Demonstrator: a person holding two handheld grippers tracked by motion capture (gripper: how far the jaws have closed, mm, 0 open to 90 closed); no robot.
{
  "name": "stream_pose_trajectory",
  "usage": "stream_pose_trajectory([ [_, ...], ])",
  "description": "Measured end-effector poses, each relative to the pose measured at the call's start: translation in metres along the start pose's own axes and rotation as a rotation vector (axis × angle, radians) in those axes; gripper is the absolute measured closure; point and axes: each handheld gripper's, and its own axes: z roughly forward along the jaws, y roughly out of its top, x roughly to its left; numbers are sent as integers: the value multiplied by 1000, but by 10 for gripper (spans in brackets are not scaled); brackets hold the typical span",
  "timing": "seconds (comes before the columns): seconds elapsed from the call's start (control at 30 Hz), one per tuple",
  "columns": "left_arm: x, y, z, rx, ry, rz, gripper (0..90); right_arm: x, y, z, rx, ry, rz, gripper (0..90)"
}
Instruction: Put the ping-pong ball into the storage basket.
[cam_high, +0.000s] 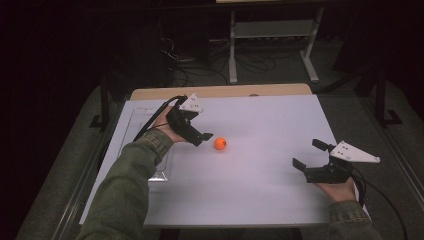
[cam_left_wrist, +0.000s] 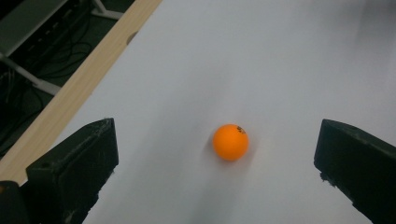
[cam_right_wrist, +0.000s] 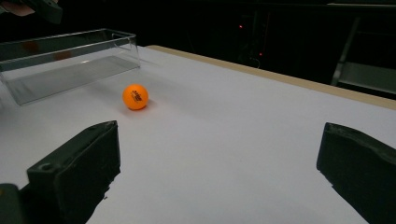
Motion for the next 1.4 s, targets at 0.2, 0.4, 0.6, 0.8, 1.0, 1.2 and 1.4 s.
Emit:
stream_pose_trajectory([
  [0.2,-3,2,9,19,-15,10,0,1,0,1,4,0,-2,0],
  [0.4,-4,2,15,41,-26,22,0,1,0,0,3,0,-2,0],
  [0.6,-5,2,20,59,-37,30,0,1,0,0,5,1,0,0],
  [0.8,-4,3,26,70,-44,39,0,1,0,0,6,0,0,0],
  [1.0,-5,4,33,82,-62,47,0,1,0,0,3,1,0,0],
  [1.2,-5,4,39,91,-70,49,0,1,0,-1,-9,9,5,0],
  [1.4,-2,2,42,99,-73,43,0,1,0,-2,-8,7,5,0],
])
